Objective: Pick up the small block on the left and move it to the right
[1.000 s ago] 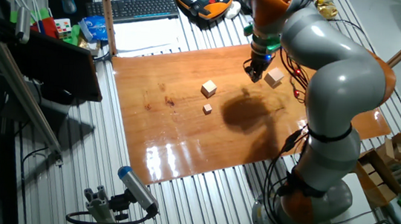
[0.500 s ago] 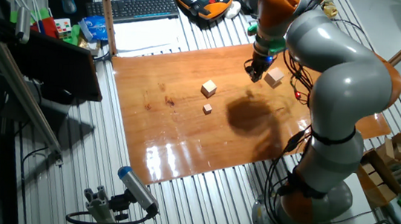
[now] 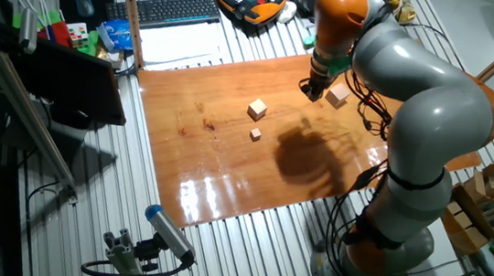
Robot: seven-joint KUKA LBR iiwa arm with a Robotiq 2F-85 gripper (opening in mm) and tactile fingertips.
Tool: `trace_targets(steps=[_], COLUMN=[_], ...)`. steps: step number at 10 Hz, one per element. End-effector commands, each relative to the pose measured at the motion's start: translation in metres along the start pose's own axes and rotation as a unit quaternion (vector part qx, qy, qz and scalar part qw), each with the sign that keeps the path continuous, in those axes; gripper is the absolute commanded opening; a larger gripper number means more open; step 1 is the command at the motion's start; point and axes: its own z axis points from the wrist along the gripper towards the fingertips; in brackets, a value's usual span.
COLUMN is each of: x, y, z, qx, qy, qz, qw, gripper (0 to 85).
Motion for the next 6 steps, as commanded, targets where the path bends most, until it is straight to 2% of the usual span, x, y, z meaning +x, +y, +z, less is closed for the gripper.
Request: trace_targets(steps=[1,2,3,4,5,6], x=[-0.005,-0.011,-0.016,-0.023,-0.029,-0.034], y=[-0.016,-0.03,-0.044,-0.058,-0.065,-0.072], z=[-0.003,-0.008,-0.009,-0.004,0.002,0.008], qx=[0.005,0.013,0.024,0.019,0.023,0.026], qy=[0.005,0.007,0.004,-0.004,-0.001,-0.001], qz=[-0.004,-0.014,-0.029,-0.031,-0.032,-0.033], qw=[1.0,1.0,0.999,0.999,0.999,0.999], gripper=[6.7,20.7,30.7,43.0,53.0,59.3])
